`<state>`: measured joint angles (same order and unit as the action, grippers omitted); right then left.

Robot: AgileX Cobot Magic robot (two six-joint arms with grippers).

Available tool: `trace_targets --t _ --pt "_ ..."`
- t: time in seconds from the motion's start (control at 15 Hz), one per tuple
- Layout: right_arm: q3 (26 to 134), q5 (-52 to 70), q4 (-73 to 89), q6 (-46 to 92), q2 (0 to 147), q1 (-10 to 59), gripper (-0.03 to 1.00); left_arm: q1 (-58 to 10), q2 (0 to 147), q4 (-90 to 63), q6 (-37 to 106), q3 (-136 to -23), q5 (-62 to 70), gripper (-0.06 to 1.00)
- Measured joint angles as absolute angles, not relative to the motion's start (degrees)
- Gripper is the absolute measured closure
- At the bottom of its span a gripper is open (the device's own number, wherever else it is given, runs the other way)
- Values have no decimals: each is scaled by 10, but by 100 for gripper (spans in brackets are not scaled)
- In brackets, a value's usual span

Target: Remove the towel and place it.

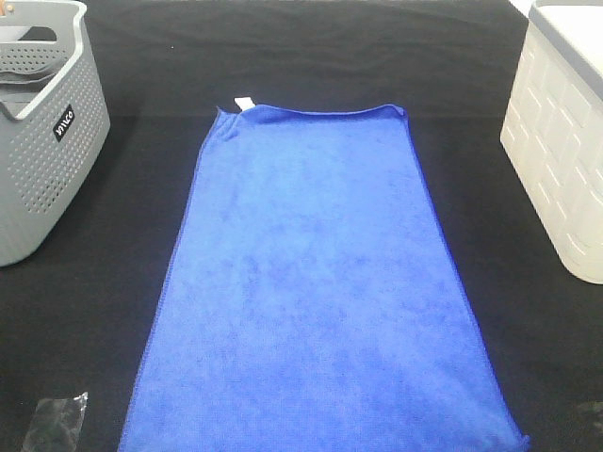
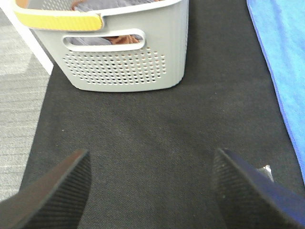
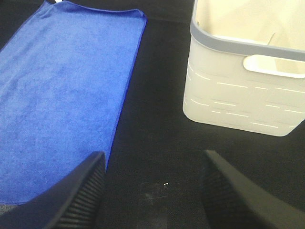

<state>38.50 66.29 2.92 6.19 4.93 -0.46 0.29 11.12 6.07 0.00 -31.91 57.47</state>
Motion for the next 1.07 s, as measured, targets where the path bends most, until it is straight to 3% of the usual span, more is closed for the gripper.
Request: trace_targets --t 0.6,1.07 --pt "301 567 40 85 19 -5 37 3 -3 46 -18 -290 600 26" --pt "288 605 42 93 -2 -5 37 3 -3 32 -22 -290 600 26"
